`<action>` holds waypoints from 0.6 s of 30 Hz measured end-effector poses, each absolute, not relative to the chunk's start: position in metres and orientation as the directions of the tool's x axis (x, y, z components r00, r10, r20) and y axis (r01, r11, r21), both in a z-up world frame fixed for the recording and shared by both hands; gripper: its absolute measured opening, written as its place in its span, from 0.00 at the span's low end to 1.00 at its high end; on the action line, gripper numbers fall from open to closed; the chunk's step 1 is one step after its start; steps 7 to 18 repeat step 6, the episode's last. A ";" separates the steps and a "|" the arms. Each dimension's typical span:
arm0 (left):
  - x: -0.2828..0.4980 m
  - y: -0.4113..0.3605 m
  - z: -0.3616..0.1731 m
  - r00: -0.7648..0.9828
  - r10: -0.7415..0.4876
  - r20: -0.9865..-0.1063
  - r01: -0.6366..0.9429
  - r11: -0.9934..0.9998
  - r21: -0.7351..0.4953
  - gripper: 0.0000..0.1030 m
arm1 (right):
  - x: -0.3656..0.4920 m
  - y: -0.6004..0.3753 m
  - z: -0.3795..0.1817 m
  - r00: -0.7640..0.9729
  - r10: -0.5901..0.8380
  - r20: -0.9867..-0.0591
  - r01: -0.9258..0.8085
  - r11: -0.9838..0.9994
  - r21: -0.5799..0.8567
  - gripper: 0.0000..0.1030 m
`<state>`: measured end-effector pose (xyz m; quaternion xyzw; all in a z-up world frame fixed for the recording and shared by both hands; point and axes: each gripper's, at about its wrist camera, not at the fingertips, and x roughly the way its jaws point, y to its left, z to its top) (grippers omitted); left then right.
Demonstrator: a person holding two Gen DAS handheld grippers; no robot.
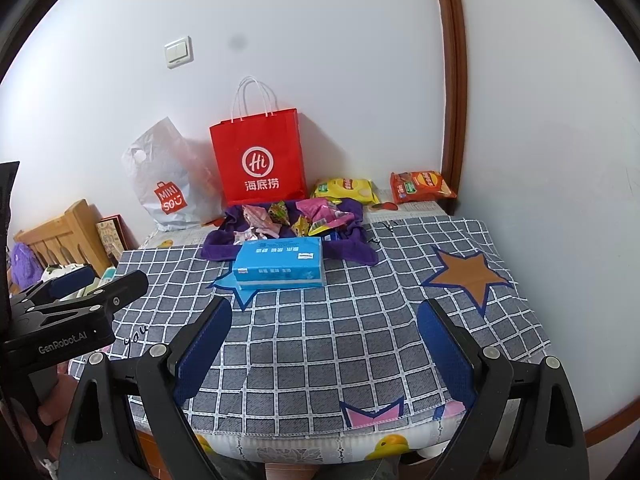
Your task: Organize snacks
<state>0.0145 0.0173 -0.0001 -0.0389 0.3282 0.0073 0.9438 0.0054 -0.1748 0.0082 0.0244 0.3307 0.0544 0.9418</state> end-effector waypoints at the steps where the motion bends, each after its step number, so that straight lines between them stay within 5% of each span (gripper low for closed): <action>1: 0.015 0.017 0.000 0.784 -0.012 -0.620 -0.039 0.997 -0.069 0.96 | 0.005 -0.175 0.008 0.776 0.119 -0.619 -0.087 0.993 0.082 0.90; 18: 0.014 0.019 -0.001 0.786 -0.008 -0.618 -0.044 0.997 -0.069 0.96 | 0.003 -0.173 0.008 0.778 0.122 -0.616 -0.091 0.993 0.081 0.90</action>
